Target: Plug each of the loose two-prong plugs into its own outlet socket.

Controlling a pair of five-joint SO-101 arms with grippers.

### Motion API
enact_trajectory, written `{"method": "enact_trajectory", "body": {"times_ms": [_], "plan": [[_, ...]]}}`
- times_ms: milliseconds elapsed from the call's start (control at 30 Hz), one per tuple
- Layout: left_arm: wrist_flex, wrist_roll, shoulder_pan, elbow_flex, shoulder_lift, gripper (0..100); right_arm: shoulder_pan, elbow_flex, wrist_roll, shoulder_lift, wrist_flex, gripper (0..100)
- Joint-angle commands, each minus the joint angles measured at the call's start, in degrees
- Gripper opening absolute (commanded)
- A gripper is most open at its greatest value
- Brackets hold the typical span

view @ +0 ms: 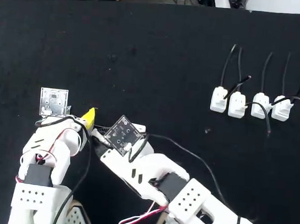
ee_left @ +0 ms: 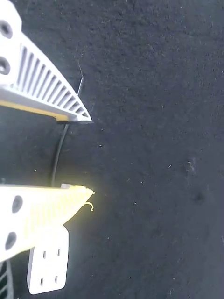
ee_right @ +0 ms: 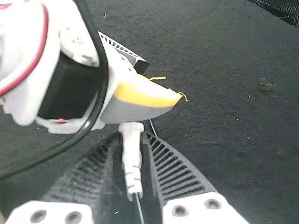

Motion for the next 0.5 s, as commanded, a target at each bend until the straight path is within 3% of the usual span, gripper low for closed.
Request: {"method": "enact_trajectory", "body": {"times_ms": [0,233,467], "plan": [[0.5,-0.4,0.4,-0.1,0.1,22,1.8,-1.3,-0.5,-3.5,0.1,1.1],[-0.3,-0.4,0.0,-3.4,0.0,22,2.0,-1.4,-0.2,-3.4,5.1,1.1],[0.0,4.7,-10.2,-9.5,0.0,22,10.1,-2.1,-0.2,-3.4,11.3,1.1]]}}
